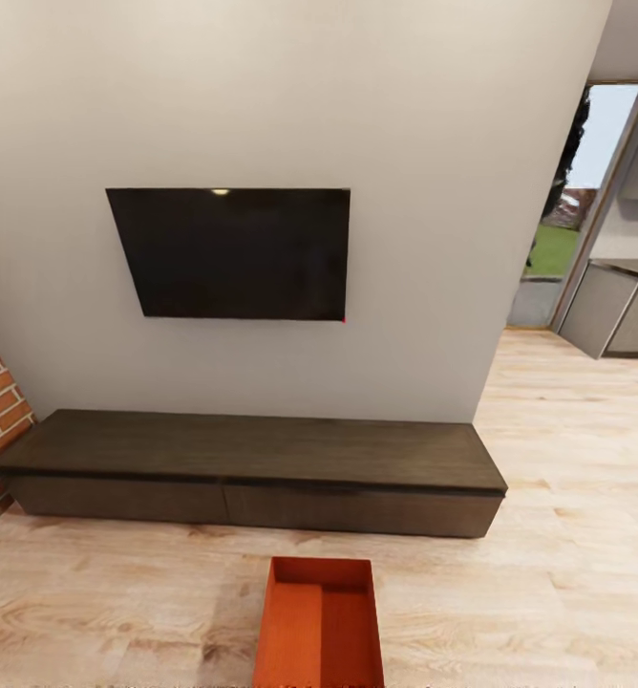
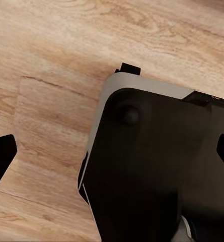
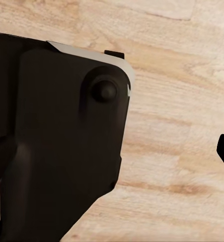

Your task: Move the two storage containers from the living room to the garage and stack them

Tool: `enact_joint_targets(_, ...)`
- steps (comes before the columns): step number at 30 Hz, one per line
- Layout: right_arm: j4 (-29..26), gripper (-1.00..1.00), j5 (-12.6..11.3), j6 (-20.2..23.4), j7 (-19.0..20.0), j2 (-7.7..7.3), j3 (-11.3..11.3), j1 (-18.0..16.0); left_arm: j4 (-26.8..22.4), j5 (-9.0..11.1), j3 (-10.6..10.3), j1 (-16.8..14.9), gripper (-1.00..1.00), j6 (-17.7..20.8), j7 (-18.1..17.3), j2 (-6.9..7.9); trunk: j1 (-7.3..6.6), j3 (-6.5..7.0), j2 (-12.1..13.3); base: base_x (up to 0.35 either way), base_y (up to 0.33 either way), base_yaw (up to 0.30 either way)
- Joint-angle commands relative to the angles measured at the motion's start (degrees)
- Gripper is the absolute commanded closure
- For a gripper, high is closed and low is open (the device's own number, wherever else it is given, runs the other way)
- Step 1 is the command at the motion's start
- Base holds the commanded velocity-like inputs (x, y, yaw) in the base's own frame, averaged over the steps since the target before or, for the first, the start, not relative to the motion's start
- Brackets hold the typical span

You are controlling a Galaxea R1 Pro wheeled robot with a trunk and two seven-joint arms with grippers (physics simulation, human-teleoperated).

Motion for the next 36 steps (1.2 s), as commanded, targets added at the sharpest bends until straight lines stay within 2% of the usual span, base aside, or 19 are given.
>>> enact_joint_targets(1, 0.2, -1.0, 0.5, -0.3, -0.3, 0.0, -0.1, -0.1, 0.0, 0.2, 0.0, 0.0, -1.0, -0.1, 0.1, 0.01, 0.02, -0.19, -0.1, 0.0, 0.0, 0.0)
enact_joint_targets(36, 0.2, -1.0, 0.6, -0.3, -0.3, 0.0, -0.1, -0.1, 0.0, 0.2, 0.0, 0.0, -1.0, -0.1, 0.1, -0.01, 0.02, -3.4, -0.1, 0.0, 0.0, 0.0)
